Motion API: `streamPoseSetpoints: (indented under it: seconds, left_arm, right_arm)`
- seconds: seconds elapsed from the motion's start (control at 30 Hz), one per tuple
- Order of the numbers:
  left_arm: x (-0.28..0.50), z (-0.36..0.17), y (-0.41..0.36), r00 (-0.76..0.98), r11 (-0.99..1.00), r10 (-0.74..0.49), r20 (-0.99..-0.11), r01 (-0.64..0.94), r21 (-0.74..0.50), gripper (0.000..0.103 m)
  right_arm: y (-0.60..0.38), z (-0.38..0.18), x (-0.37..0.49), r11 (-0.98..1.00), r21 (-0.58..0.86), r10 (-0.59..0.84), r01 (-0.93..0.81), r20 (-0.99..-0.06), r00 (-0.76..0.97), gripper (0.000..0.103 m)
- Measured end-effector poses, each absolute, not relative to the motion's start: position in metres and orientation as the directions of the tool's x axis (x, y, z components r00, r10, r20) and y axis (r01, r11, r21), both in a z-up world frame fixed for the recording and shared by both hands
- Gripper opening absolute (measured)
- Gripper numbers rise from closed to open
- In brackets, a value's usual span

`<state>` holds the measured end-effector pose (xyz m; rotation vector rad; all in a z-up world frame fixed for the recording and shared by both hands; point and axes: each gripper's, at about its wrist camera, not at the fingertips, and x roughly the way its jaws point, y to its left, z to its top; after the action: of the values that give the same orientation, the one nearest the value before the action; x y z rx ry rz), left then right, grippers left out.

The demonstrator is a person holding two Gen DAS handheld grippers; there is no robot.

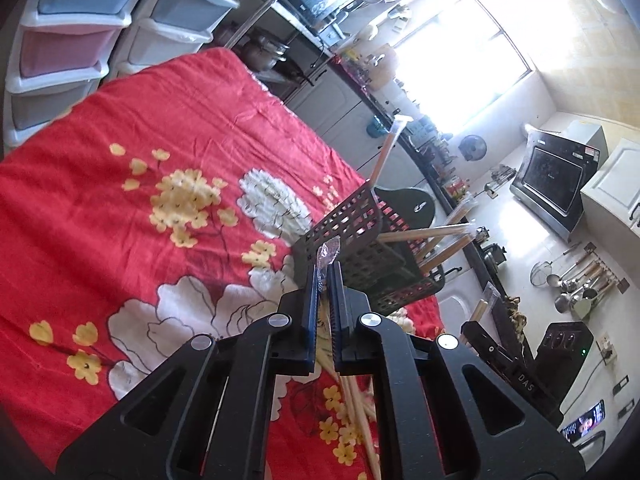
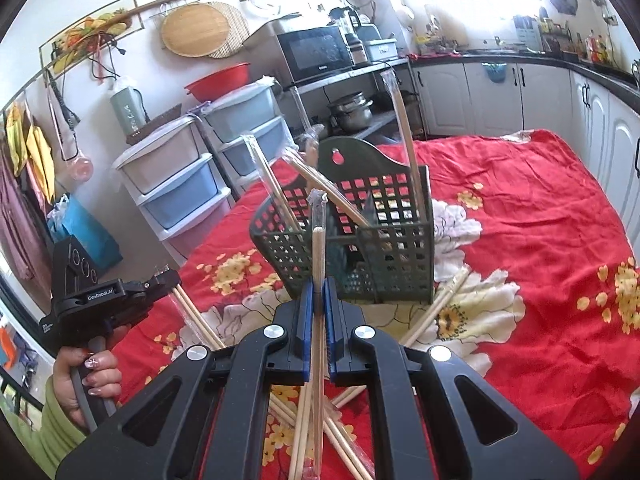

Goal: Organize utensils
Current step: 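Lift both held chopsticks upright and carry them over the green caddy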

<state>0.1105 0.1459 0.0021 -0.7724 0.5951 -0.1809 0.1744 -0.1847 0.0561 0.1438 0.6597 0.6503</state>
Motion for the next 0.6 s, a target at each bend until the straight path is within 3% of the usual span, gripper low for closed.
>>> streamPoseSetpoints:
  seconds: [0.6]
  left_arm:
    - [0.124, 0.075, 0.123, 0.863, 0.727, -0.409, -0.296, 0.112, -0.678, 0.002]
  right_arm:
    - [-0.183, 0.098, 0.175, 0.796, 0.275, 0.603, -0.538, -0.43, 0.672, 0.006]
